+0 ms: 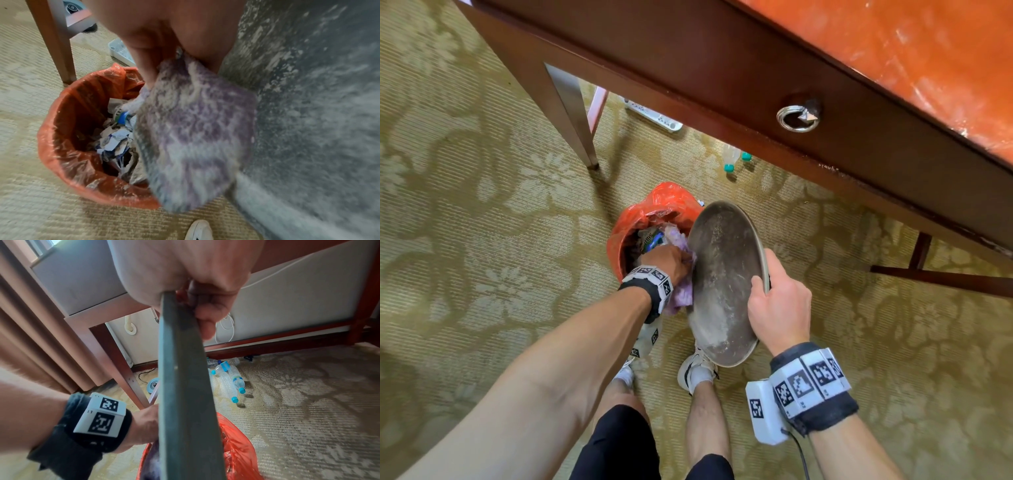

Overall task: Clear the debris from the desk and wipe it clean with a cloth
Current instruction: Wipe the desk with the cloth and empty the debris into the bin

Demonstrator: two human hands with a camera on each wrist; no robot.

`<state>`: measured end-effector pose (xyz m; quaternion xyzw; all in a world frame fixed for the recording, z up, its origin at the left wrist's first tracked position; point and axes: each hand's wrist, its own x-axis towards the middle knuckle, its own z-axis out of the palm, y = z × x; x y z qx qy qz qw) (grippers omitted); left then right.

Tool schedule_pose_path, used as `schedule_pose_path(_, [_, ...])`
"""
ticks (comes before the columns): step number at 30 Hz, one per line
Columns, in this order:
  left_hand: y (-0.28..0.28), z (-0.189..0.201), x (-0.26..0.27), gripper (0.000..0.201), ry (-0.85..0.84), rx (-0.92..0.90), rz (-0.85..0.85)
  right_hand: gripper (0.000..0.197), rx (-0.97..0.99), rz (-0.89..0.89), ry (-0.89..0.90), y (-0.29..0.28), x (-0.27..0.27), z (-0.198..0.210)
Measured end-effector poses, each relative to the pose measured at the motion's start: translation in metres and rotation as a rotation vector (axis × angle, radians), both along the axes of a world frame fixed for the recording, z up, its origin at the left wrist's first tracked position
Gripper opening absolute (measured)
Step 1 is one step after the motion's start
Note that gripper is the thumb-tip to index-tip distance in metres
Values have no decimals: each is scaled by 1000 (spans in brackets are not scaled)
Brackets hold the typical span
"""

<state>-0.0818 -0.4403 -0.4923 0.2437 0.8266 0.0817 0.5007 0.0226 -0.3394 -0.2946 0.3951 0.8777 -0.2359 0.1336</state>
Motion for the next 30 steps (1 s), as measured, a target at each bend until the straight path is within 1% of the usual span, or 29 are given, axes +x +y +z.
schedule_pose_path(1, [0,0,1,50,-26,-47,-14,50,0,4,-23,-1,0,1])
schedule_pose_path(2, [1,-1,1,50,-47,-71,-30,50,1,3,-48,-1,0,1])
schedule_pose_path(3, [1,0,1,45,-57,-69,-40,51,3,-5,-68,-2,-1,1])
schedule_pose_path(5, [0,3,0,39,-31,-44,-47,51,14,-18,-87,-3,-2,1])
schedule_pose_path(8, [1,10,-5,38,53,52,-9,52,36,-4,-109,-4,-5,-1])
schedule_pose_path(11, [6,16,-10,46,132,163,74,53,28,5,-141,-6,-8,0])
schedule_pose_path(12, [7,19,-11,46,148,199,108,54,27,10,-148,-7,-8,1])
schedule_pose_path(15, [10,34,-11,37,200,291,207,54,28,23,-154,-9,-9,3])
schedule_pose_path(19, [15,51,-7,32,255,410,364,54,4,21,-204,-8,-14,2])
schedule_pose_path(21, [19,60,-5,30,265,453,394,55,-7,22,-215,-8,-16,0])
schedule_pose_path(23, [20,66,-3,31,244,448,350,55,-19,10,-212,-7,-18,1])
schedule_pose_path(26, [16,62,2,35,175,375,211,54,-39,-42,-184,-3,-21,2])
schedule_pose_path(28, [10,55,8,35,115,317,170,52,-36,-64,-165,0,-21,3])
schedule_pose_path(30, [3,45,11,34,39,211,99,52,-29,-70,-152,2,-18,6])
